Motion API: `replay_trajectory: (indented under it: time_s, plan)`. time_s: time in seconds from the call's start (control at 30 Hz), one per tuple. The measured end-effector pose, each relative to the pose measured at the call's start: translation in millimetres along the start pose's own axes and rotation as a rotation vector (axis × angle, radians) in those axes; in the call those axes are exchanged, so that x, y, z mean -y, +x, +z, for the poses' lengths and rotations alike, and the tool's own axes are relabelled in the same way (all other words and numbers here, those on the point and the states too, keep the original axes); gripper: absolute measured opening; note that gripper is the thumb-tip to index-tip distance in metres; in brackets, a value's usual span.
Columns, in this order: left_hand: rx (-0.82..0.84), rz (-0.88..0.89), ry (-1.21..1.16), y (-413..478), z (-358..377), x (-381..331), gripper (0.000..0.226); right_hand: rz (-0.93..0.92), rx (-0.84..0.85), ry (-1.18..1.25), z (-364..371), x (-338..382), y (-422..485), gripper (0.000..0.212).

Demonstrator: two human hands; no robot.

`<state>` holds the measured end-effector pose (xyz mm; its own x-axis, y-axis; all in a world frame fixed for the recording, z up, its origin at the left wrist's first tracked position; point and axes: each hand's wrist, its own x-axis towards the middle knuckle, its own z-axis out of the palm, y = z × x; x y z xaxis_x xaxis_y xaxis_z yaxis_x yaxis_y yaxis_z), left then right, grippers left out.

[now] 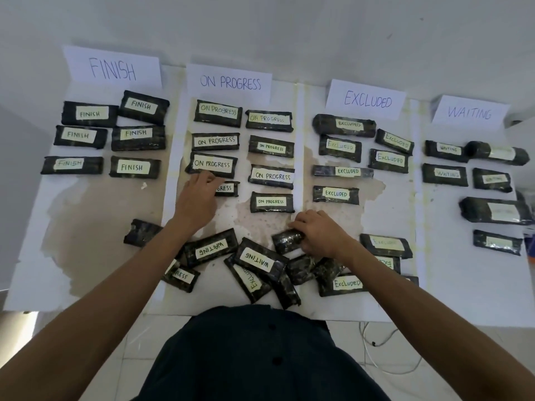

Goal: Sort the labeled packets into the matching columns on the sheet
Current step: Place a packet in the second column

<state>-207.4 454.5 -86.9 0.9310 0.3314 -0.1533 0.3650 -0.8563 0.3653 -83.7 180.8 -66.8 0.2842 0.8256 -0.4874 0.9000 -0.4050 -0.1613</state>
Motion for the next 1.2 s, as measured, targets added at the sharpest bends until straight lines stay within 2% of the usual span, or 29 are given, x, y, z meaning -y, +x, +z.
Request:
replay_trajectory:
  time_s: [0.17, 0.27, 0.37, 0.5, 0.57, 0.63, 0.73, 0.9, 1.0, 1.1, 1.2]
  plan:
    - [0.067, 0.089, -0.183, -29.1, 6.3, -38.5, 0.041, -0.003, 0.044, 0.103, -4.8, 1.5, -2.0, 0.052]
    - [0.116, 0.063, -0.317, -44.8, 13.5, -57.1, 0.034, 0.098, 0.030, 0.275, -3.8, 4.3, -2.5, 0.037]
    - [0.186, -0.159, -0.586, -56.3, 10.2, -82.7, 0.031, 0.160, -0.139, 0.456, -7.0, 9.8, -5.4, 0.024]
    - [0.402, -0.535, -1.154, -62.8, 0.1, -111.5, 0.036, -0.004, -0.518, 0.305, -13.0, 31.4, -12.6, 0.021]
    - [0.366, -0.580, -1.323, -64.4, -0.7, -116.2, 0.031, -0.075, -0.588, 0.233, -15.2, 40.5, -14.8, 0.022]
    - [0.296, -0.570, -1.324, -64.3, -1.1, -114.6, 0.034, -0.064, -0.594, 0.256, -15.8, 43.0, -17.2, 0.031]
    - [0.234, -0.542, -1.257, -64.1, -3.1, -109.3, 0.035, 0.047, -0.570, 0.386, -15.8, 40.4, -23.3, 0.050]
    - [0.214, -0.495, -1.199, -64.5, -6.5, -98.9, 0.039, 0.108, -0.480, 0.462, -15.3, 36.2, -28.4, 0.050]
    - [0.174, -0.574, -1.223, -63.1, -6.9, -99.0, 0.045, 0.118, -0.398, 0.535, -18.1, 39.9, -29.7, 0.052]
    - [0.118, -0.617, -1.184, -57.7, -7.2, -103.3, 0.034, 0.193, -0.303, 0.795, -23.6, 51.4, -29.8, 0.049]
    - [0.176, -0.456, -1.056, -51.7, -7.4, -109.1, 0.019, 0.319, -0.360, 1.076, -22.0, 61.5, -25.0, 0.039]
